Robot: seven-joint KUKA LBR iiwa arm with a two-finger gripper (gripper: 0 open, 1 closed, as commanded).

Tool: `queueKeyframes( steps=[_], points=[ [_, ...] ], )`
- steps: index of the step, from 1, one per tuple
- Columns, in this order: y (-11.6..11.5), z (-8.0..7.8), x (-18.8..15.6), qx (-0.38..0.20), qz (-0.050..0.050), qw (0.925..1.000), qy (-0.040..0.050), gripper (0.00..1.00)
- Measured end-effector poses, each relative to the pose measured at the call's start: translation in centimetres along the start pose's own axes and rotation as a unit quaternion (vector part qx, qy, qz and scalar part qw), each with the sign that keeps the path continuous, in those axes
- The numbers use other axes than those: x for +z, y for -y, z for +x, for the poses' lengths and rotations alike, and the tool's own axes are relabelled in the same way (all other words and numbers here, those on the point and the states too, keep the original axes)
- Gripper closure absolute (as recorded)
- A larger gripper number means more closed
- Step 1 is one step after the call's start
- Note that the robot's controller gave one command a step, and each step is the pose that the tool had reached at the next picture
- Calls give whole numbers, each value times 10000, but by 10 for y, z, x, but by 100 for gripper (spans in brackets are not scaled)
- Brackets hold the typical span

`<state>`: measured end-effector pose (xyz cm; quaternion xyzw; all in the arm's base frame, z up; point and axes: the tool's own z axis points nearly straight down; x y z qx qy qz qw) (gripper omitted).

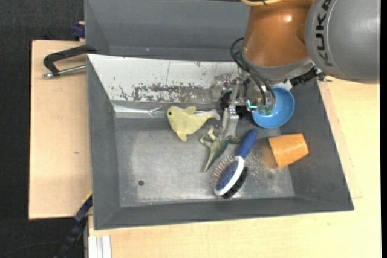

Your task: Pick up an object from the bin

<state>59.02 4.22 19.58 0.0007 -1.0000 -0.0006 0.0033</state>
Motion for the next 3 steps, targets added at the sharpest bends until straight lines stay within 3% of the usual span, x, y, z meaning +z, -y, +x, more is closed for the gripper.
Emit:
queueKeyframes(
  steps=[1,2,3],
  points=[
    [-40,-15,126,-377,7,9993,66,0],
    [-2,-15,93,-2023,19,9793,80,0],
    [-3,-11,94,-5450,27,8384,61,0]
  ],
)
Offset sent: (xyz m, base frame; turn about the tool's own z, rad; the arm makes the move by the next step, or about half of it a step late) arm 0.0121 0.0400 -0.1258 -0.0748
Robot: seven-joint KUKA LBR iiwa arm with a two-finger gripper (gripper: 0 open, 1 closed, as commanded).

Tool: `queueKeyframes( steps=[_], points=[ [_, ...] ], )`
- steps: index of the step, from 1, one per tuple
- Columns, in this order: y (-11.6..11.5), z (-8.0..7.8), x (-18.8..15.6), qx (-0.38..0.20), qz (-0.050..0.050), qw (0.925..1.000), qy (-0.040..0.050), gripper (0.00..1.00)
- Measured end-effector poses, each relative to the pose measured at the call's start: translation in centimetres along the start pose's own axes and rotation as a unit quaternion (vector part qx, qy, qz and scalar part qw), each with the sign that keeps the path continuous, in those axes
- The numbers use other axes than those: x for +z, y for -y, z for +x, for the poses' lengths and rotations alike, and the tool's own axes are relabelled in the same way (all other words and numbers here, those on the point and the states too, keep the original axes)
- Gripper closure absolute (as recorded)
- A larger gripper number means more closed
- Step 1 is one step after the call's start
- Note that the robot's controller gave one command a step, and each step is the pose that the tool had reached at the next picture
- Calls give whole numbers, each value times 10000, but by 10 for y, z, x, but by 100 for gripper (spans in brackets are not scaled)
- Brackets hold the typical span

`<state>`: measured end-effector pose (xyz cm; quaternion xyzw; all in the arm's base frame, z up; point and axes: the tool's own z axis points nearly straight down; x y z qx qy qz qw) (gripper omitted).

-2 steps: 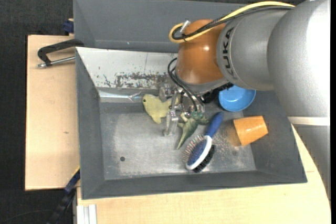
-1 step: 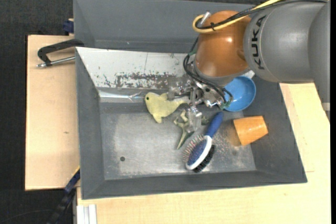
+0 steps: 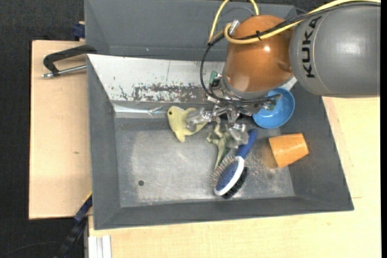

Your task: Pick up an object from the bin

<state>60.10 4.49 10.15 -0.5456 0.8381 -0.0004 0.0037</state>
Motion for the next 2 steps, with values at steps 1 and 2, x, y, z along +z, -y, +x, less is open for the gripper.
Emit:
queueKeyframes(
  steps=[1,2],
  points=[
    [1,4,30,-2291,-23,9734,-19,0],
    [1,3,27,-2268,-21,9739,-7,0]
  ],
)
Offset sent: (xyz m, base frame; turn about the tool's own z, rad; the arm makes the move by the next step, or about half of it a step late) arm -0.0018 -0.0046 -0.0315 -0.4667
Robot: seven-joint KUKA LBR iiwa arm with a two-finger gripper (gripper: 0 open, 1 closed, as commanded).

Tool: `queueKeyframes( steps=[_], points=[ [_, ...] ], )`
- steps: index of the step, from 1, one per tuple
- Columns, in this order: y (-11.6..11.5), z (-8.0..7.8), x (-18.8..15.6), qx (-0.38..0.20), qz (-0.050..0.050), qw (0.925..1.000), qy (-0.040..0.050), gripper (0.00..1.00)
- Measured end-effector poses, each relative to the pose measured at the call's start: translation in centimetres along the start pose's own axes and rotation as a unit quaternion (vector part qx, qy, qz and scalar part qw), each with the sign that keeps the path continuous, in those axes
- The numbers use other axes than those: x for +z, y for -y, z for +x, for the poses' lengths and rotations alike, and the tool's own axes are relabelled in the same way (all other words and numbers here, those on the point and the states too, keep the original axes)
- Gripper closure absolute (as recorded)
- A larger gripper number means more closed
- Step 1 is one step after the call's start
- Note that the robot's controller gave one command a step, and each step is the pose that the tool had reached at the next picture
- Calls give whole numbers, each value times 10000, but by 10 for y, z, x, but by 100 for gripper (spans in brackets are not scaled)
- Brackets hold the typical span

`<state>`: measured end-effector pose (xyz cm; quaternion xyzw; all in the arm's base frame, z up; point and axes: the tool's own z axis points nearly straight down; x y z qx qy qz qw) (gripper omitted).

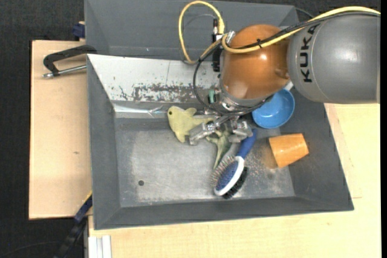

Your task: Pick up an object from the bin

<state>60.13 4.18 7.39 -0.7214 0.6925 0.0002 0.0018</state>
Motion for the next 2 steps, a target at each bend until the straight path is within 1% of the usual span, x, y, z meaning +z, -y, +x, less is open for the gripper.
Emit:
queueKeyframes(
  steps=[1,2],
  points=[
    [1,0,-2,-1,4,10000,-4,100],
    [3,-1,-19,20,23,10000,3,100]
  ],
)
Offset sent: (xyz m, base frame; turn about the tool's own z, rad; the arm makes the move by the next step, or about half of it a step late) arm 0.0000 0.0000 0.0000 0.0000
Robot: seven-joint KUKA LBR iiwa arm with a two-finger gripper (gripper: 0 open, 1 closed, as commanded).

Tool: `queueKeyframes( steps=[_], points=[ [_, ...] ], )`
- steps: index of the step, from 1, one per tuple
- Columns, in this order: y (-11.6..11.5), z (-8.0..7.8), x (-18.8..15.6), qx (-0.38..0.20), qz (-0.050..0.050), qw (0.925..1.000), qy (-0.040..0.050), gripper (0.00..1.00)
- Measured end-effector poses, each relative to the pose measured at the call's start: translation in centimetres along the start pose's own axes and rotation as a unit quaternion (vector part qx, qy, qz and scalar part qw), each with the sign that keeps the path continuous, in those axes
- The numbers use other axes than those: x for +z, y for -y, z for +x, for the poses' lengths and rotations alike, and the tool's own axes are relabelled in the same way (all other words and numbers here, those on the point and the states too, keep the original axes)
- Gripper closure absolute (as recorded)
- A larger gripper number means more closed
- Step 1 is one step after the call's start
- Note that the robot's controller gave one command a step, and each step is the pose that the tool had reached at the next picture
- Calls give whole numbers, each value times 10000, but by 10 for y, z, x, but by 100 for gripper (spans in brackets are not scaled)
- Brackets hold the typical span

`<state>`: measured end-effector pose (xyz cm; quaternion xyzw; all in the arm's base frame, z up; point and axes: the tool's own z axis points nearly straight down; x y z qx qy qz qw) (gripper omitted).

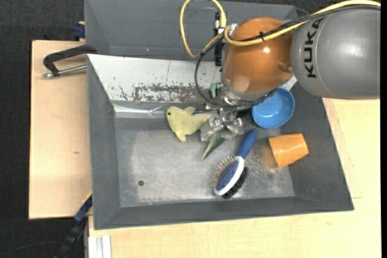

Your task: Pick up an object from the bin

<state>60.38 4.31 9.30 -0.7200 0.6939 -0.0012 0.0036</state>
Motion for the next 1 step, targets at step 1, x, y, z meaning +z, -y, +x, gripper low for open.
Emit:
queueKeyframes(
  steps=[1],
  points=[
    [3,-2,-64,18,28,10000,1,100]
  ],
)
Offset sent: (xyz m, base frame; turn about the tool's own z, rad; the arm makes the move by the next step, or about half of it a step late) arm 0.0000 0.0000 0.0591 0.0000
